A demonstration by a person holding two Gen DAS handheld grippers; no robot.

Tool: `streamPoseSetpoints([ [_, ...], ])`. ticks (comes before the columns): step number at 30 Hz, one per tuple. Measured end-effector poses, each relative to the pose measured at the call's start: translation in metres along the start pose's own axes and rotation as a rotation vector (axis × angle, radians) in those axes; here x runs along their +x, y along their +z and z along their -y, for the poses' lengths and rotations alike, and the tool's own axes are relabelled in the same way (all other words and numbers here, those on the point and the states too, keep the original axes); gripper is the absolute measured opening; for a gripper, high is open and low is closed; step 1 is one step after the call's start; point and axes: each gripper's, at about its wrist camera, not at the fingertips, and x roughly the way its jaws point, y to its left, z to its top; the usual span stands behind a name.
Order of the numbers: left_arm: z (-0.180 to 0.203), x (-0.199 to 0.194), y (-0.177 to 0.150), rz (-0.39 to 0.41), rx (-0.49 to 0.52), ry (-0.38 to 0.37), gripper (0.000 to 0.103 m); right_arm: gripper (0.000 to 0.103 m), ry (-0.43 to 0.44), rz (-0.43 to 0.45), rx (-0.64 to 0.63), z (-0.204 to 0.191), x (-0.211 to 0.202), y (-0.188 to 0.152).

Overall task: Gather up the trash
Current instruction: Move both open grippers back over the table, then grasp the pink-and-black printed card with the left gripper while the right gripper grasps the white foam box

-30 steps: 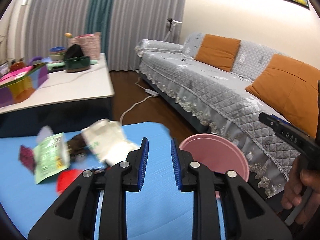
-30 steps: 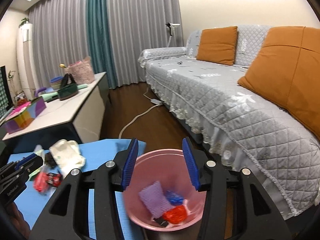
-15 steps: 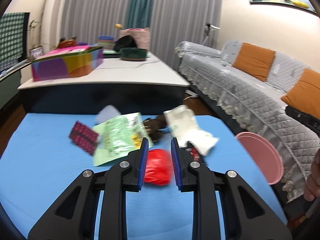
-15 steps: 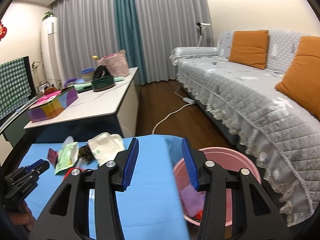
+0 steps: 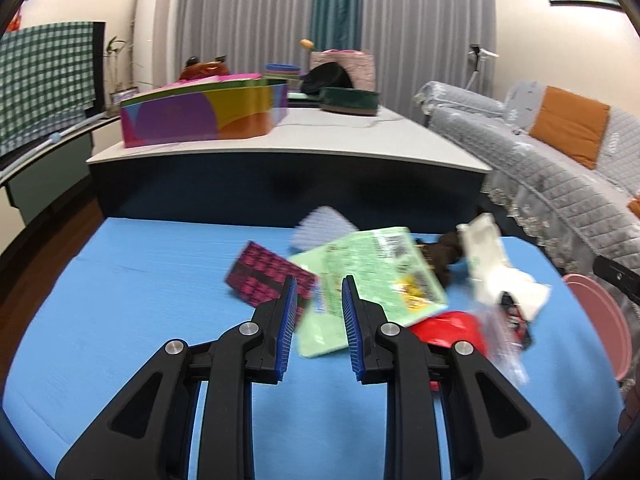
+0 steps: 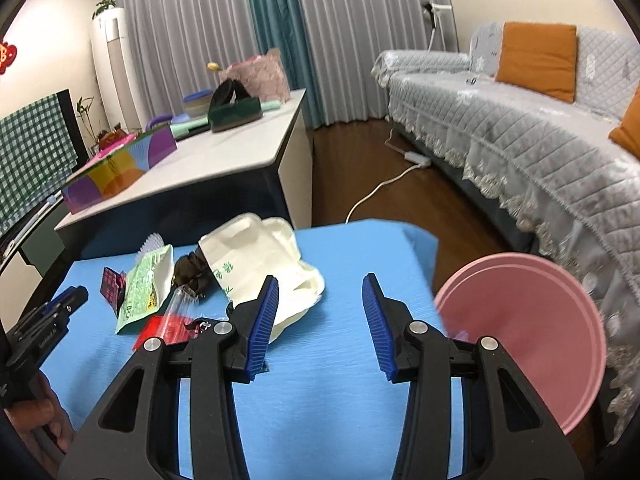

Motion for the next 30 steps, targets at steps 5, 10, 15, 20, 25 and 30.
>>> streamPoseSetpoints([
  [5, -0.013, 0.023, 0.003, -0.031, -0.013, 0.034, 0.034, 0.048, 0.016, -0.063, 0.021, -0.008, 0.031, -0.007],
  [10, -0.012, 0.038, 0.008, -0.059, -0.008, 0.017, 0.044, 0.052, 0.031, -0.135, 0.097, -0.002, 0.059, -0.013],
  [15, -0.001, 0.058, 0.008, -0.153, 0.041, 0.036, 0.052, 0.052, 0.04, -0.182, 0.15, 0.004, 0.074, -0.015],
  [20, -0.005, 0.072, 0.008, -0.226, 0.017, 0.085, 0.052, 0.052, 0.052, -0.198, 0.126, -0.003, 0.079, -0.015],
  [25, -0.007, 0.07, 0.007, -0.235, 0.004, 0.086, 0.024, 0.032, 0.074, -0.2, 0.1, -0.009, 0.079, -0.015],
  [30, -0.012, 0.059, 0.006, -0.198, -0.01, 0.096, 0.013, 0.01, 0.079, -0.175, 0.083, -0.011, 0.07, -0.013],
])
